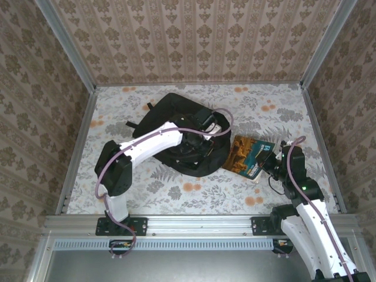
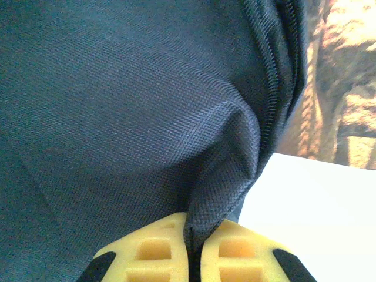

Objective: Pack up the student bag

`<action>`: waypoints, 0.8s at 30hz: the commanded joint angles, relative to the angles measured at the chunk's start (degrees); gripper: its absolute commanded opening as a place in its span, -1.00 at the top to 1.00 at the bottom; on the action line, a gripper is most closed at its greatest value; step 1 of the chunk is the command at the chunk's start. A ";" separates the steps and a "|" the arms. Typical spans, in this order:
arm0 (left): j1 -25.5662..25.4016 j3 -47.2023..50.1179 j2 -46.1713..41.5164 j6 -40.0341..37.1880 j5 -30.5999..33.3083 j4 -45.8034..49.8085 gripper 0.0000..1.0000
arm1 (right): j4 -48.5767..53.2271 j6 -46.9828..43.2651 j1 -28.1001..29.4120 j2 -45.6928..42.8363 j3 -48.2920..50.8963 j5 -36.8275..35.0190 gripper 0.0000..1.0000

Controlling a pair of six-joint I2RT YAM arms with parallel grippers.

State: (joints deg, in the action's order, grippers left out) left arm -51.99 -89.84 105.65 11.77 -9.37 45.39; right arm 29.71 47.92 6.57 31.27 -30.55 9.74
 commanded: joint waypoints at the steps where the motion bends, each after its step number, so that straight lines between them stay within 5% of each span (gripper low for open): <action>1: 0.83 0.28 -2.36 2.64 -5.63 -2.59 0.84 | -4.13 -0.55 -0.15 0.02 -1.75 2.98 0.92; 7: 1.10 0.63 -2.09 2.29 -5.32 -1.87 0.74 | -4.40 -0.37 -0.15 0.20 -1.37 3.27 0.92; 12: 1.99 0.80 -3.48 2.26 -3.36 -1.90 1.00 | -4.33 -0.37 -0.15 0.03 -1.10 3.01 0.93; 24: 11.25 5.93 -15.13 8.99 -14.99 -8.32 1.00 | 3.58 -6.10 -0.06 -4.76 -14.54 -0.33 0.97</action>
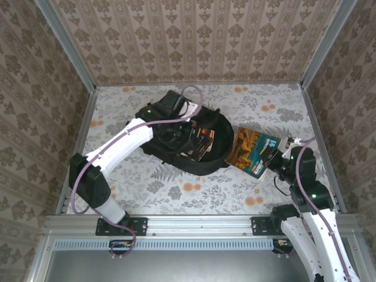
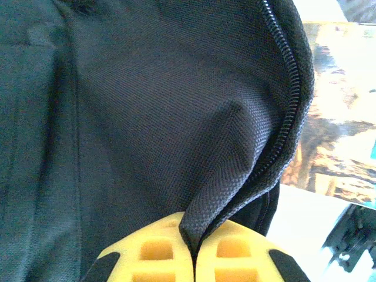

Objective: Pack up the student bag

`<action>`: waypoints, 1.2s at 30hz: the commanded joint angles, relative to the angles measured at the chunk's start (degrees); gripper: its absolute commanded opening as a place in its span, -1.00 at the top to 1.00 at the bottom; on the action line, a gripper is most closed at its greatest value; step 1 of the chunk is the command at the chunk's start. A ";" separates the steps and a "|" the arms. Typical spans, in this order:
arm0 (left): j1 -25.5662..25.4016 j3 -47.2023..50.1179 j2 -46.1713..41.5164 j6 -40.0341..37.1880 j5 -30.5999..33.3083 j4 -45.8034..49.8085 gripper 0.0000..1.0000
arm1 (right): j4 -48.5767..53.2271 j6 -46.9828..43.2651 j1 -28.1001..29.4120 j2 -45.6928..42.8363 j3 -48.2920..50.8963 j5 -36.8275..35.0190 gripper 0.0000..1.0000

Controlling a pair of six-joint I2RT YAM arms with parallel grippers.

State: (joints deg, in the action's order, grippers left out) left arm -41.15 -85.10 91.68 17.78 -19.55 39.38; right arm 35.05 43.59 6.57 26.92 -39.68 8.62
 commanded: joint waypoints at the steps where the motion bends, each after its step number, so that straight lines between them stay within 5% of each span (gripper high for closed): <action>1: 0.65 1.51 -1.55 3.29 -5.31 -2.75 1.00 | -2.28 -1.79 -0.06 0.07 -6.64 2.21 1.00; 7: 1.73 2.07 -3.21 3.85 -6.33 -3.27 1.00 | -3.95 2.85 -0.06 3.63 -11.27 8.12 1.00; 16: 2.25 3.99 -5.12 5.87 -9.31 -6.23 0.93 | -21.63 26.26 0.58 15.43 -2.09 13.50 1.00; 22: 1.39 3.11 -4.30 5.76 -12.45 -5.74 0.56 | -33.05 31.00 4.65 23.31 -3.93 14.91 1.00; 28: 1.12 -0.38 -3.01 5.28 -11.64 -2.83 -0.02 | -41.81 32.06 8.68 26.94 -4.48 15.66 1.00; 36: 2.63 -7.33 0.10 3.96 -6.76 2.84 -0.25 | -43.28 30.29 10.05 26.39 -5.29 16.62 1.00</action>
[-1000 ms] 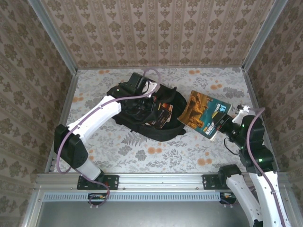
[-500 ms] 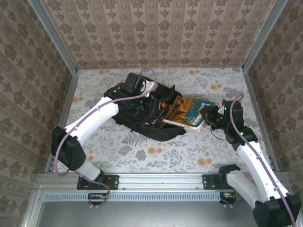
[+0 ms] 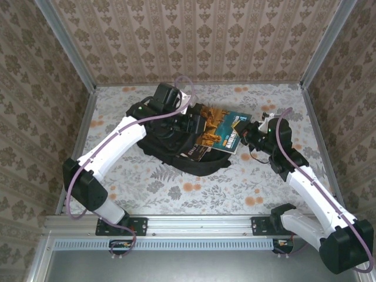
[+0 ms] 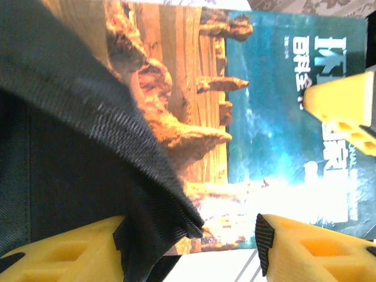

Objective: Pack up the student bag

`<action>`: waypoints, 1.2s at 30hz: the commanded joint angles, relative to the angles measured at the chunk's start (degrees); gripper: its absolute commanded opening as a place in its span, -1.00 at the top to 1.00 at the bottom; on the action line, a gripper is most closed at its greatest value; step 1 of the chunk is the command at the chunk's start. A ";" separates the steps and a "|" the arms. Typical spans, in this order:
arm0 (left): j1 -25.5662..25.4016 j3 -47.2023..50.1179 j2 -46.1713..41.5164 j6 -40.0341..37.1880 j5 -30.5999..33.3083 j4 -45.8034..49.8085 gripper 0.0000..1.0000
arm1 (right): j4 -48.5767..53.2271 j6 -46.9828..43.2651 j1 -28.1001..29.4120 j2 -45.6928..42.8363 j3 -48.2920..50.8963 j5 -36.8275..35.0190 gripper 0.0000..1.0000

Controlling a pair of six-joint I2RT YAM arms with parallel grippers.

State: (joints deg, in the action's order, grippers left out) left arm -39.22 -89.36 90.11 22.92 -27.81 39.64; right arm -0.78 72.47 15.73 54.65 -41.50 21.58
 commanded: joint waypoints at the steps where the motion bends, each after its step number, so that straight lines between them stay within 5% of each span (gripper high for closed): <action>1: 0.73 -4.13 2.29 -1.59 2.46 3.76 -0.31 | -7.00 1.21 1.00 -1.47 -3.67 3.64 1.00; 5: 0.73 -8.14 5.28 -2.60 5.33 7.83 -0.54 | -6.30 0.96 1.45 -1.57 -3.82 3.51 1.00; 10: 0.70 -10.42 7.28 -1.86 9.03 11.40 -0.50 | -5.93 0.64 2.82 -1.69 -3.66 2.35 1.00; 13: 0.79 -10.11 7.45 -1.21 10.67 11.95 -0.31 | -5.57 0.31 3.50 -1.72 -3.51 1.90 1.00; 22: 1.91 -9.34 5.61 0.01 10.85 11.34 0.70 | -1.64 -2.40 4.05 -3.96 -3.24 -0.20 1.00; 28: 3.04 -8.71 4.09 0.97 6.46 10.01 1.00 | 4.84 -5.86 4.07 -5.99 -3.81 -2.30 1.00; 36: 4.37 -8.31 0.11 -1.58 1.55 7.12 1.00 | 12.44 -8.81 4.05 -11.62 -0.06 -8.14 1.00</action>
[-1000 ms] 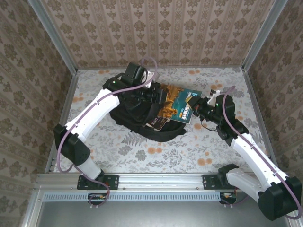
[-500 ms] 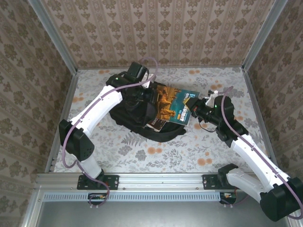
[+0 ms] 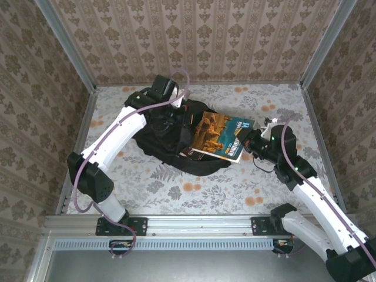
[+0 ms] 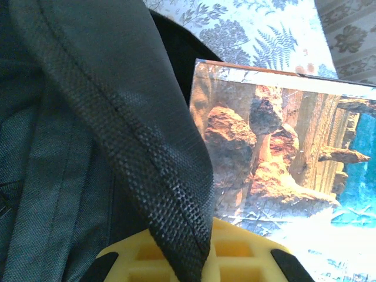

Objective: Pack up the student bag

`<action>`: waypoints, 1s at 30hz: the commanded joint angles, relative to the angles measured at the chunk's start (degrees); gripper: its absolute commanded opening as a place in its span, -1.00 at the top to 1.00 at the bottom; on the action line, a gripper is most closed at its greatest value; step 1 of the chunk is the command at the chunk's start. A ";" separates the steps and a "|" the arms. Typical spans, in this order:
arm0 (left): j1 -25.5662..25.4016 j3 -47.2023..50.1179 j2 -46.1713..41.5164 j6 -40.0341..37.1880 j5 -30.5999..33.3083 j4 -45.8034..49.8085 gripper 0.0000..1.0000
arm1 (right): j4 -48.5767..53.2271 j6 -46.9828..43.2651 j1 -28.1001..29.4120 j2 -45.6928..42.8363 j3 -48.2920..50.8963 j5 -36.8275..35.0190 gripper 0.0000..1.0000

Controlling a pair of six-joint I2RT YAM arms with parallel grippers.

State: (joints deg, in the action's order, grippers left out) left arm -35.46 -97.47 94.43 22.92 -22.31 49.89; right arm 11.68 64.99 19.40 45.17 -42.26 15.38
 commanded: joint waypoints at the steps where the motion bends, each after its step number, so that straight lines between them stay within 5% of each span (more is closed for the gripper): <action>1: 0.89 -0.23 -4.56 -2.14 -4.58 -3.25 1.00 | 0.00 -0.93 0.31 -2.08 1.32 -1.93 1.00; 22: 0.93 1.96 -4.43 -2.81 -11.21 -5.94 1.00 | -20.36 12.86 1.62 21.66 0.58 -2.32 1.00; 30: 1.19 0.95 -3.94 -2.74 -9.85 -5.42 1.00 | -23.31 6.82 7.35 25.67 -2.59 -7.30 1.00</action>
State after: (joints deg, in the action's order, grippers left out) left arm -34.30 -94.54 92.49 20.91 -29.65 47.11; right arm -6.72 74.13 25.19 70.81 -42.33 11.27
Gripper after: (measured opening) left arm 0.075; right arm 0.135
